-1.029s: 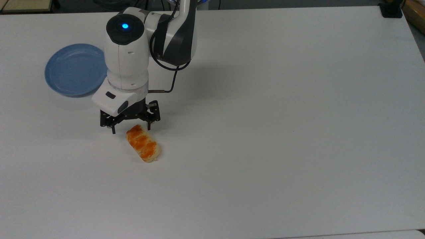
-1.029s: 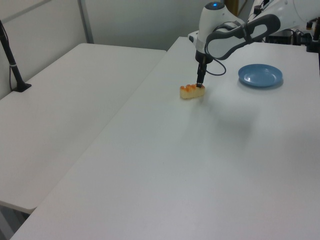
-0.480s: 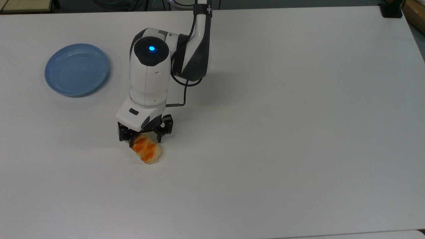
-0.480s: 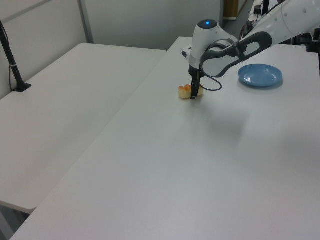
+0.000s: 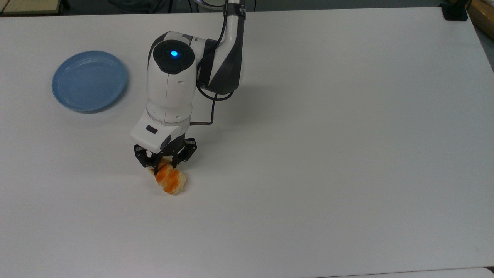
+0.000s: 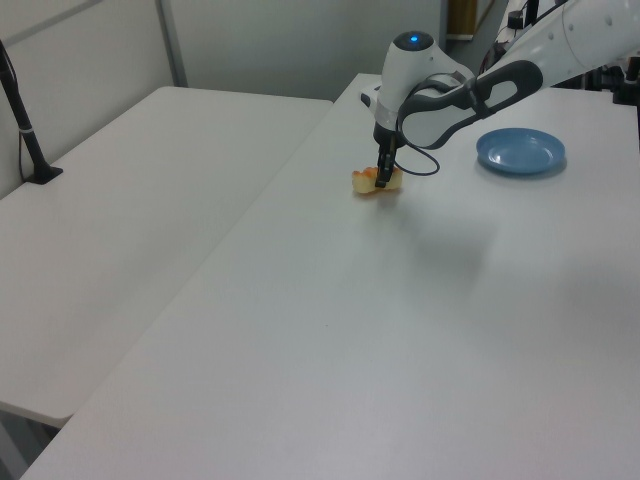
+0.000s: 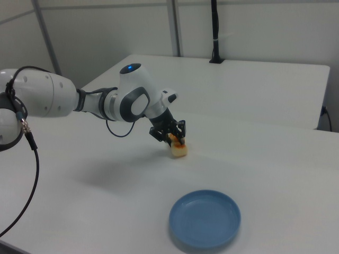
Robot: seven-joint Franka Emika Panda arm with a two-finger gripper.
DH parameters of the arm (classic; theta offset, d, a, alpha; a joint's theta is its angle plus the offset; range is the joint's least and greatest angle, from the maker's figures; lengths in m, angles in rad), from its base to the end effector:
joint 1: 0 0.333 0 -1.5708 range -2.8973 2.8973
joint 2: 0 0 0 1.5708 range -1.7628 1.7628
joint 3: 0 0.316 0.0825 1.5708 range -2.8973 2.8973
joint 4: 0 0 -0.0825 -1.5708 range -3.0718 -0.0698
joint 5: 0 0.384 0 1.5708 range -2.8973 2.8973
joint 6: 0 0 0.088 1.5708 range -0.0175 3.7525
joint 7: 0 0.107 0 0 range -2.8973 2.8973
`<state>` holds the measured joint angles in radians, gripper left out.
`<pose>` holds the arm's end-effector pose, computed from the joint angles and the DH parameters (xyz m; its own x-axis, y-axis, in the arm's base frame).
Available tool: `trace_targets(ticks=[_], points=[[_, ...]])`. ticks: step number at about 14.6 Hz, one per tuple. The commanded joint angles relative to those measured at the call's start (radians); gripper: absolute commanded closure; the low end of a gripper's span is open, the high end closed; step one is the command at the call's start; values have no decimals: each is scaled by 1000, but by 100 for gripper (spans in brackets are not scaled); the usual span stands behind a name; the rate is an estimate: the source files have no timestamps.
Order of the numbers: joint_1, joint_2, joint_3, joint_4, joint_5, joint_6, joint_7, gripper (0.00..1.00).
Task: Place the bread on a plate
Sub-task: 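Lift the held bread roll and carry it over the blue plate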
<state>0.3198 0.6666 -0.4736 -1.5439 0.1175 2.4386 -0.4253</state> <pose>0.7275 -0.0484 0.3239 0.9217 0.3397 0.1871 0.2788 -0.9158 0.2892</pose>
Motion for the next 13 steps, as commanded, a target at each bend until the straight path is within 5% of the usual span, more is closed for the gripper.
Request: trace_targets(ticks=[1, 6, 13], points=[[18, -39, -19, 1, 1, 0, -4, 64], [13, -102, -19, -18, -36, -22, -3, 68], [-126, -372, 10, -138, -136, -257, -90, 68]])
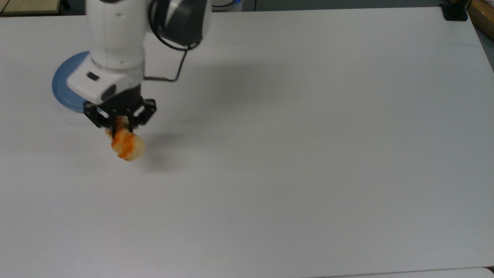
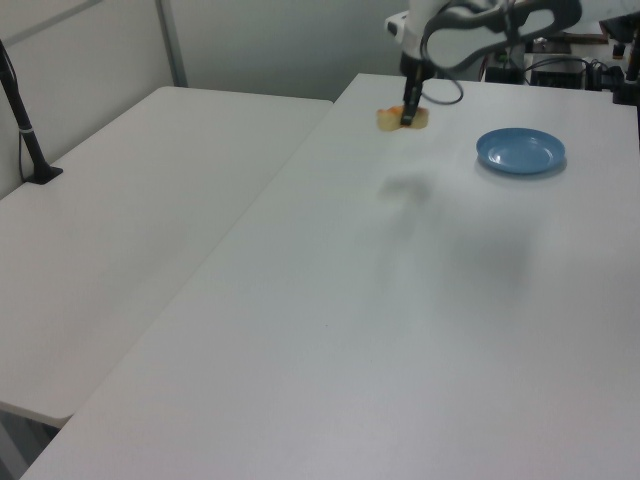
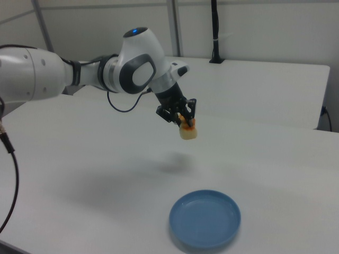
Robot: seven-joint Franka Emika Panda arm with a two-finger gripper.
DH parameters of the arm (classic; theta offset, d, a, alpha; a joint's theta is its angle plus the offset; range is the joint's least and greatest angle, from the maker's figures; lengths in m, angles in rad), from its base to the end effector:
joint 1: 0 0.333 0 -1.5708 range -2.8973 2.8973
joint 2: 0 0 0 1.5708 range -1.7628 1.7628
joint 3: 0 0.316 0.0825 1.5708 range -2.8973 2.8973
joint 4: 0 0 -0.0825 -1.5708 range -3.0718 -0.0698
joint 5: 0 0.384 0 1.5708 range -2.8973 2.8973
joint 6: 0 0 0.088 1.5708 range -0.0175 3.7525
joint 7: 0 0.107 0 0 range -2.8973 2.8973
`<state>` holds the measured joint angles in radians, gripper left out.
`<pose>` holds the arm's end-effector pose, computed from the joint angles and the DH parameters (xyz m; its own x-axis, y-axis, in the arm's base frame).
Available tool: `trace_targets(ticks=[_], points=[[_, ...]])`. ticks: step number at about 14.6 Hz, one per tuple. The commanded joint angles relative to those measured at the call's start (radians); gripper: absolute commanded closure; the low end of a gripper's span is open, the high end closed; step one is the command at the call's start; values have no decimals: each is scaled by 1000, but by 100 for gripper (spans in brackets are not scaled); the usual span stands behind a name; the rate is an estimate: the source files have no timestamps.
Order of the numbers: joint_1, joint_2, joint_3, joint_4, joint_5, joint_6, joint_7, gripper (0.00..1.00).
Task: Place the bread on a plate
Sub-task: 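Lift the held bread roll and carry it over the blue plate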
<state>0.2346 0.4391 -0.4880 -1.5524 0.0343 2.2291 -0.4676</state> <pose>0.6886 -0.1240 0.4488 0.9437 0.2823 0.1724 0.2290 -0.9337 0.2752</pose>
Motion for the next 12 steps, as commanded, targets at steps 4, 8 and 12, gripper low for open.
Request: trace_targets(ticks=[4, 8, 12], points=[[-187, -282, 136, -283, -172, -48, -39, 68], [-271, -368, 164, -420, -250, -45, -37, 68], [-316, -378, 152, -504, -333, -2, -10, 68]])
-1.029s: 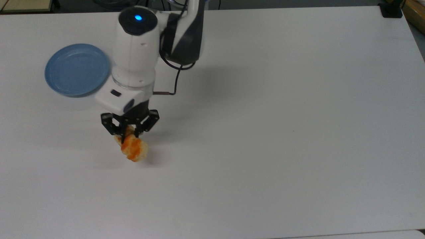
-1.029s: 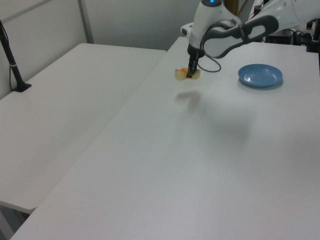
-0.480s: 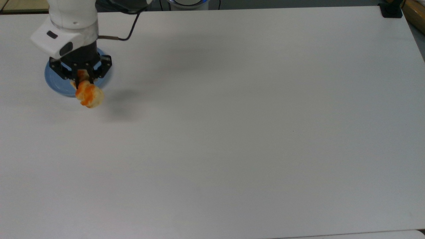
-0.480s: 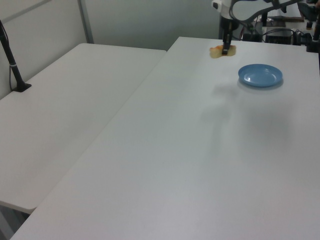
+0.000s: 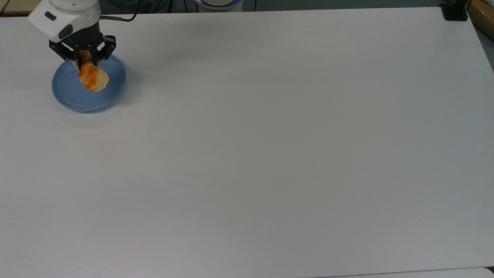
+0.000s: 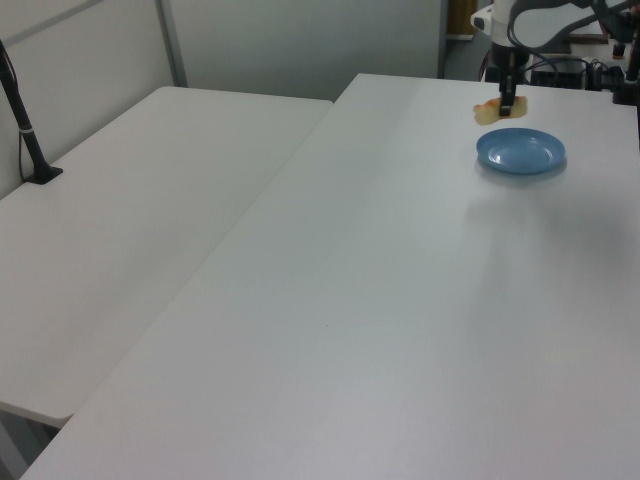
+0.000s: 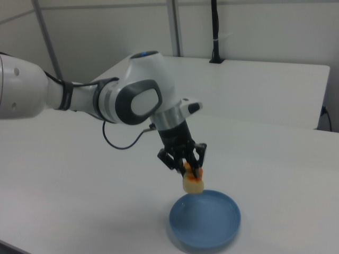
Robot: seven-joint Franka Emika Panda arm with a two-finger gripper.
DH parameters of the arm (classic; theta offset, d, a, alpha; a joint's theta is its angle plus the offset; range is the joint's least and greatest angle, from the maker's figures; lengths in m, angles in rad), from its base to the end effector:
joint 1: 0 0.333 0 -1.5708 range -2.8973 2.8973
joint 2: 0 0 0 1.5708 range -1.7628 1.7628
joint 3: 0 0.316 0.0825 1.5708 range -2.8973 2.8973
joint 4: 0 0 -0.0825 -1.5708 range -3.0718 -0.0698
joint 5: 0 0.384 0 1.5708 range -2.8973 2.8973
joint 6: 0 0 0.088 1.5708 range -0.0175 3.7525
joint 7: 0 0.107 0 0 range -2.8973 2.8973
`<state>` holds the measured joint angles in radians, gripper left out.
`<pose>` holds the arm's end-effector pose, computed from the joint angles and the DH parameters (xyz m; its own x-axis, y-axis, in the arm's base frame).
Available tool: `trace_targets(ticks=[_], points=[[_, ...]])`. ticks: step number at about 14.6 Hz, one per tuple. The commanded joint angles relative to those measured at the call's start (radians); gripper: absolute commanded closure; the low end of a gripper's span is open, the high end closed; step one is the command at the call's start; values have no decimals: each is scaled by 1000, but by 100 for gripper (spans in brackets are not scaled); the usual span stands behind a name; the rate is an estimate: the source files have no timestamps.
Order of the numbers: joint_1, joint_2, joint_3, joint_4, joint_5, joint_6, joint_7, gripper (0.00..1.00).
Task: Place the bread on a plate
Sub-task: 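Lower the bread roll onto the blue plate and open the gripper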
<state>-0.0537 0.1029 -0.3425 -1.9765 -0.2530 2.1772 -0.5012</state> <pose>0.5406 -0.2317 0.4308 0.9711 0.2336 -0.0489 0.2382 -0.9354 0.2613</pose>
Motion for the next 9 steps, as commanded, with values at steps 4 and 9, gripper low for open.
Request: trace_targets(ticks=[4, 9], points=[[-54, 12, 7, -142, -135, 160, 148, 68], [-63, 44, 2, -139, -175, 177, 225, 0]])
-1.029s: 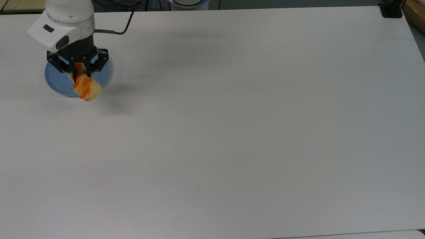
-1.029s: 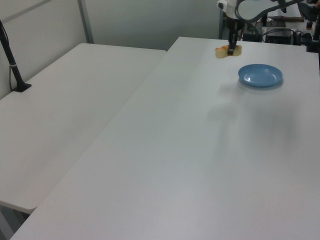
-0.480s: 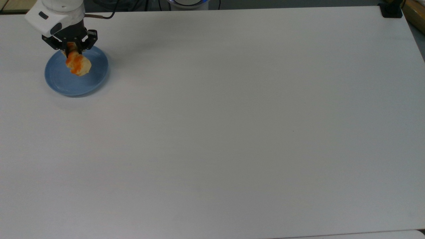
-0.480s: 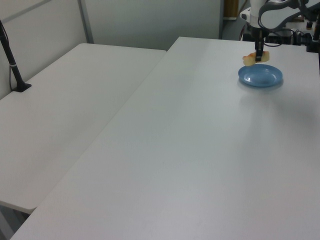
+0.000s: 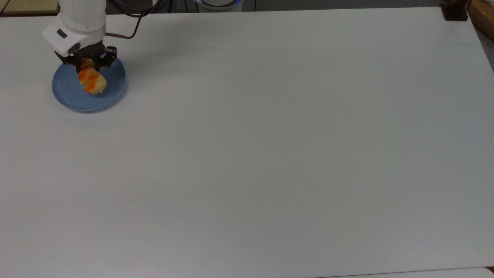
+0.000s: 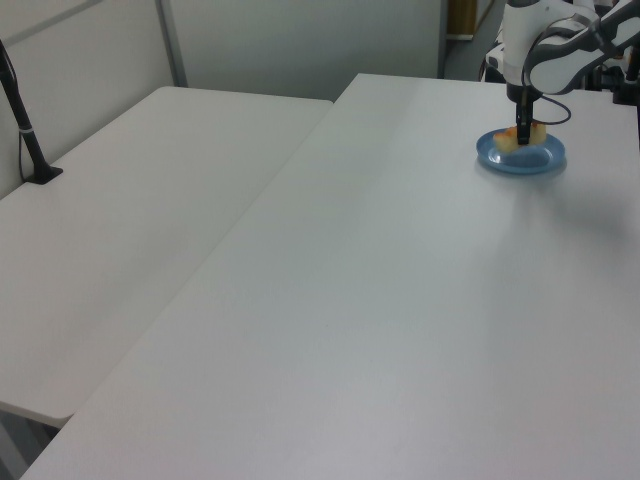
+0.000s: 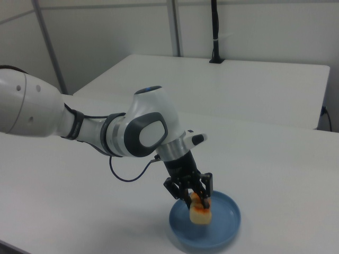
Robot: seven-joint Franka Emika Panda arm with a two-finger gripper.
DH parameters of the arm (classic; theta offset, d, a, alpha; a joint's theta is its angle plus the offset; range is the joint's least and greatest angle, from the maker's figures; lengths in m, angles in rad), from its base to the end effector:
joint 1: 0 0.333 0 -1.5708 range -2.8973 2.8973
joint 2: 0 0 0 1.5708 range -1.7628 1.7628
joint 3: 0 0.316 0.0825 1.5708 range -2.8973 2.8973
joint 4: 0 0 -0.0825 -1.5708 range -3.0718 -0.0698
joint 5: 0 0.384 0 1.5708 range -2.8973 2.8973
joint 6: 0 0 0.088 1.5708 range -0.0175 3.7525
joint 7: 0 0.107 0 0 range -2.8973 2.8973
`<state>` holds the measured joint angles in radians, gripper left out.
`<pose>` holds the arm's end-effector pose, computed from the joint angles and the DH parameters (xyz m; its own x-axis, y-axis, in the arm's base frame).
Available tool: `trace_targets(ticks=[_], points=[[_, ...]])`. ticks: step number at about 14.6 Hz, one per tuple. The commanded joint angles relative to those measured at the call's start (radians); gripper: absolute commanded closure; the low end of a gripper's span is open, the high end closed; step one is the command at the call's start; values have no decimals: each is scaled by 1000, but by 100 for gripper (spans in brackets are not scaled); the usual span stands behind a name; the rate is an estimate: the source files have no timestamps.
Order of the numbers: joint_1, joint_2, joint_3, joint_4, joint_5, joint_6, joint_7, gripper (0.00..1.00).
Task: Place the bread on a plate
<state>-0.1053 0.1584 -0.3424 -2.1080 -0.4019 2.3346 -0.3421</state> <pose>0.5168 -0.2515 0.3550 0.9835 0.1516 -0.0987 0.1764 -0.9247 0.3373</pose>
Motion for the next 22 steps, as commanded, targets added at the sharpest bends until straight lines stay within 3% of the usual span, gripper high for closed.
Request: trace_targets(ticks=[1, 5, 8, 11, 13, 18, 20, 22], points=[[-10, -13, 2, -7, -25, 20, 84, 0], [-10, -63, 3, 0, 4, 5, 91, 0], [2, -99, 19, 66, 63, -91, 197, 0], [12, -100, 78, 209, 124, -303, 279, 0], [10, -114, 98, 267, 201, -386, 278, 0], [-13, -146, 210, 374, 345, -543, 326, 0], [-24, -151, 259, 393, 353, -589, 420, 0], [-43, -172, 307, 390, 354, -597, 425, 0]])
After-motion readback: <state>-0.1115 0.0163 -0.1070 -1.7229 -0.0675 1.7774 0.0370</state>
